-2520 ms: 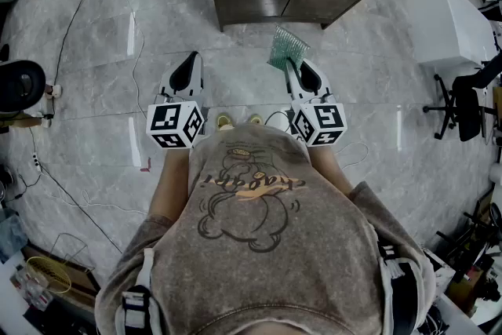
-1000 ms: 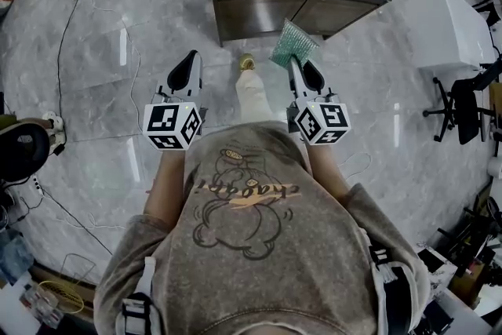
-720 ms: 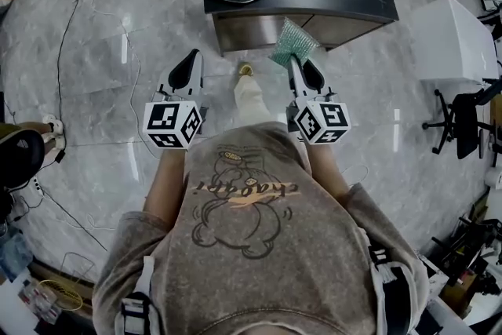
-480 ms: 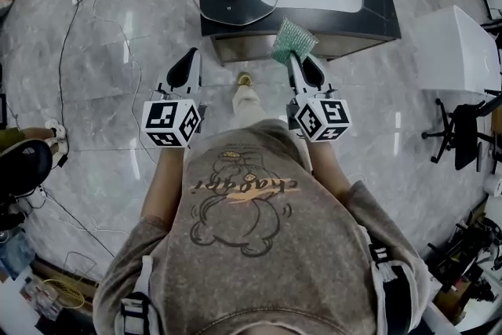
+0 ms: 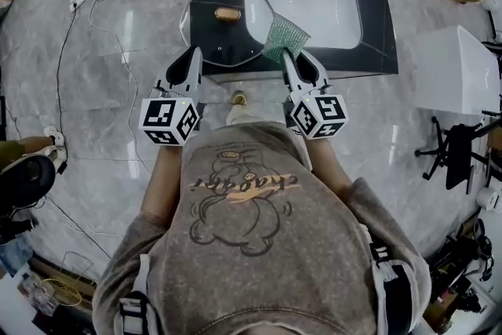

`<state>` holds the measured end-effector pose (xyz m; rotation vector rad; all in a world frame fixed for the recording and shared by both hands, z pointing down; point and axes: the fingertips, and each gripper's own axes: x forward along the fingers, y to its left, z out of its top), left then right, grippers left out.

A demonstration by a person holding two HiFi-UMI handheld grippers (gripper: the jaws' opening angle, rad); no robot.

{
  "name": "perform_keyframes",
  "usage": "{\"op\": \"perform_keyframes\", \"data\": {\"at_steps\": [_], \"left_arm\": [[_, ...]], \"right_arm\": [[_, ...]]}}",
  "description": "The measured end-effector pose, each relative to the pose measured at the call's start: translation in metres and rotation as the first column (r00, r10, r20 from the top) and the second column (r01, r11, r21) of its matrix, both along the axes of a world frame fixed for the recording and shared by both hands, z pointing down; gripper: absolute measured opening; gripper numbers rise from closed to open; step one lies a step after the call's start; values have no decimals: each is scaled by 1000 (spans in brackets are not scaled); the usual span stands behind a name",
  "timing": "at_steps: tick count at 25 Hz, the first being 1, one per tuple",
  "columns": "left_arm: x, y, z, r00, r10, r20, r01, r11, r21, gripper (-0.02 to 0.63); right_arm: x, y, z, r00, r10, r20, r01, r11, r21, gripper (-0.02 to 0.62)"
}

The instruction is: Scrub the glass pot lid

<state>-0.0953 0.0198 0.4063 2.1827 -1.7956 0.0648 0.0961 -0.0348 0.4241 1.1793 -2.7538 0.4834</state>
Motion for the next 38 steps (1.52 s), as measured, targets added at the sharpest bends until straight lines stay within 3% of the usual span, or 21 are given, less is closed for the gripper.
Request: {"op": "perform_keyframes", "data": {"at_steps": [5,11,18,20,25,32,35,38], "left_arm": [[-1,-27,-1,1000,6,17,-6,1000,-10,9],[-24,-47,-4,1000,17,17,-17,1000,8,9],[-24,-72,-2,984,175,4,-175,984,-14,11],[-22,-76,-1,974,224,2,-224,974,-16,59],[-11,-81,10,933,356,-49,-358,933,-39,256],[8,-108,37,866,498,42,-492,865,-102,265],[15,-121,56,818,565,104,-548,822,-153,262],[22,-134,80,754,631,185,-596,774,-213,262]], "right_arm": [[-11,-27,1,999,-37,-11,37,999,-9,86],[-28,-42,4,1000,-15,-14,15,1000,-24,86],[-37,-53,11,997,72,-24,-73,997,-41,86],[-38,-55,12,995,95,-24,-96,994,-42,86],[-38,-56,14,991,129,-19,-130,990,-48,86],[-23,-66,19,988,151,-25,-152,987,-58,86],[-19,-69,22,988,155,-22,-156,986,-66,86],[-19,-71,26,988,153,-16,-154,985,-72,86]]}}
